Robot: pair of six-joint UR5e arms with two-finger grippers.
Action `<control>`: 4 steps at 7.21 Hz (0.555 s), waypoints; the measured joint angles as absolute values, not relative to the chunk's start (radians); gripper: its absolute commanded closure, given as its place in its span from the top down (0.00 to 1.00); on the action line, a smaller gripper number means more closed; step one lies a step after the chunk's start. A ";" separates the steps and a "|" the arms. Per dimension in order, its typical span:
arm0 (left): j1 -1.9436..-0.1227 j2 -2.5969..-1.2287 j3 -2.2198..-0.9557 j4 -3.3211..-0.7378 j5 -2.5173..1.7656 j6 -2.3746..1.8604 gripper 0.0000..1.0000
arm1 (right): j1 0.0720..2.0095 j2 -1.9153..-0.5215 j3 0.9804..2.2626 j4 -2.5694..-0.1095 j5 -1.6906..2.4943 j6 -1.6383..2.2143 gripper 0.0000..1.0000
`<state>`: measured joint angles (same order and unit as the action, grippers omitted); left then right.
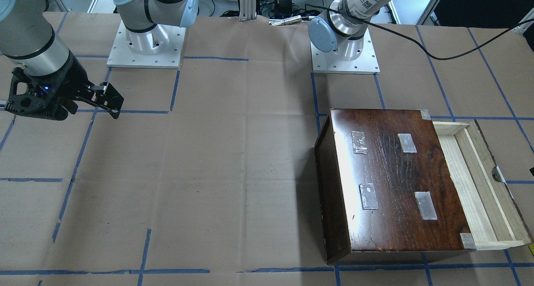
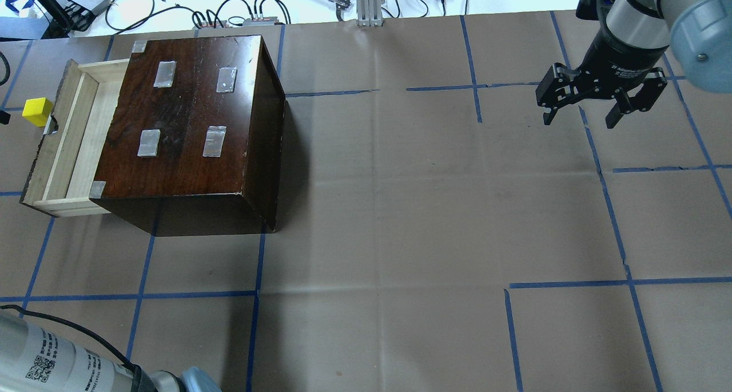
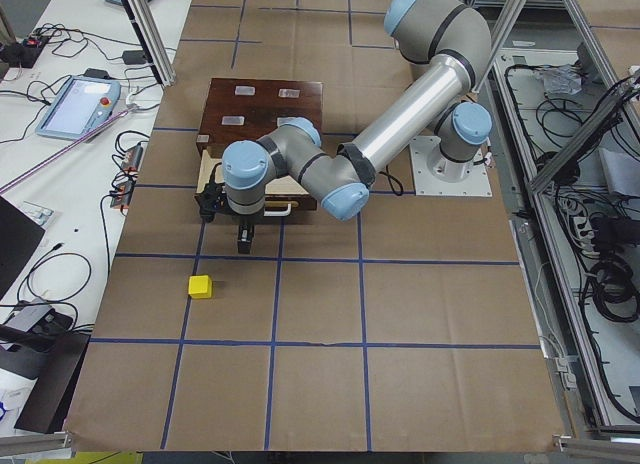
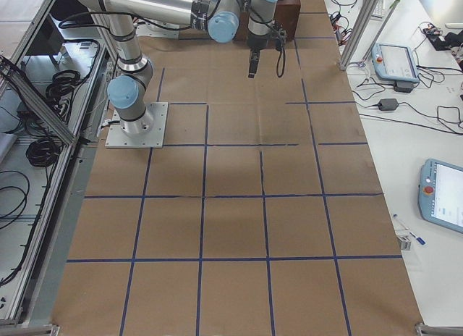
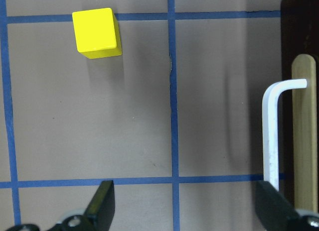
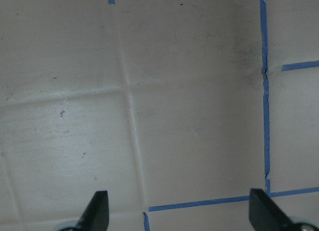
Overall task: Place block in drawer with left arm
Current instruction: 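Release the handle and move the left gripper over the yellow cube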
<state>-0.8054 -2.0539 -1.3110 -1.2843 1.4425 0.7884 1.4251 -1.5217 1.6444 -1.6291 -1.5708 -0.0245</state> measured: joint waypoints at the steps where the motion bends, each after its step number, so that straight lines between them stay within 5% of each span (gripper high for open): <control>1: -0.809 -2.108 -1.233 -1.310 1.444 0.790 0.98 | 1.425 -1.522 1.645 -1.629 -1.571 -0.025 1.00; 4: -0.820 -2.247 -1.042 -1.391 1.447 0.796 0.99 | 1.425 -1.522 1.646 -1.629 -1.571 -0.025 1.00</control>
